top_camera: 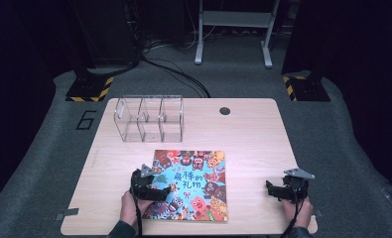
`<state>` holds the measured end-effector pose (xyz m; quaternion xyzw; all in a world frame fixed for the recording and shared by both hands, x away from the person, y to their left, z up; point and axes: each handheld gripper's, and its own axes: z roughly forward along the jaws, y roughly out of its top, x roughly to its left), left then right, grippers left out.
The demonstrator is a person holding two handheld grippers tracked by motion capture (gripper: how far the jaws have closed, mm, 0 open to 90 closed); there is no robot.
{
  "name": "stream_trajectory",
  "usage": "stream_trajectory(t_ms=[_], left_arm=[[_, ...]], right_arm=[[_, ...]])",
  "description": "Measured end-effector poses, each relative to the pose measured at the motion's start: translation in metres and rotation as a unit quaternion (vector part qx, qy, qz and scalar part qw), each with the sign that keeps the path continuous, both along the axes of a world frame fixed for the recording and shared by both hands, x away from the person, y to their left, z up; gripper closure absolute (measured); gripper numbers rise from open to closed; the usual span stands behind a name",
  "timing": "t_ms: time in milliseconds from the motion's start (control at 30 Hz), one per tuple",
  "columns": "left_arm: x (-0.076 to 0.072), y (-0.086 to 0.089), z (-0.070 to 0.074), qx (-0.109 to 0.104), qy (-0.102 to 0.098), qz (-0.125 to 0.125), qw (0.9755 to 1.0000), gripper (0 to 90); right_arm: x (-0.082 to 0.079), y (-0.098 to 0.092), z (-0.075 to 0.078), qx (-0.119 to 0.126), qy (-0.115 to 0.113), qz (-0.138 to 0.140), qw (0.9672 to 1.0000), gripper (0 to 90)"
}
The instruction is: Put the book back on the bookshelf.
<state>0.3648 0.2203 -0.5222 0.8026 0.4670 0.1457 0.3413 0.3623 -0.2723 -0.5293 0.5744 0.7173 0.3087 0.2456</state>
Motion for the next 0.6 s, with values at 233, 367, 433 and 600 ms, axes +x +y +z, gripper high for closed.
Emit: stream_trajectory(t_ms=[233,367,433,600], left_arm=[[-0.003,-0.005,0.000,-0.004,-0.001,0.013,0.9999,4.3],[-0.005,-0.011,-0.001,-0.004,-0.003,0.012,0.9999,4.0],[-0.005,-0.013,0.000,0.000,-0.001,0.008,1.0000,3.9],[-0.005,-0.018,-0.001,-0.005,-0.004,0.011,0.9999,2.0]], right_arm=[[0.000,0.000,0.000,0.000,0.000,0.000,1.0000,4.7],[0.000,0.000,0.000,0.001,0.000,0.000,1.0000,4.7],[0.000,0.000,0.000,0.000,0.000,0.000,1.0000,4.7],[0.000,0.000,0.000,0.000,0.000,0.000,1.0000,4.9]])
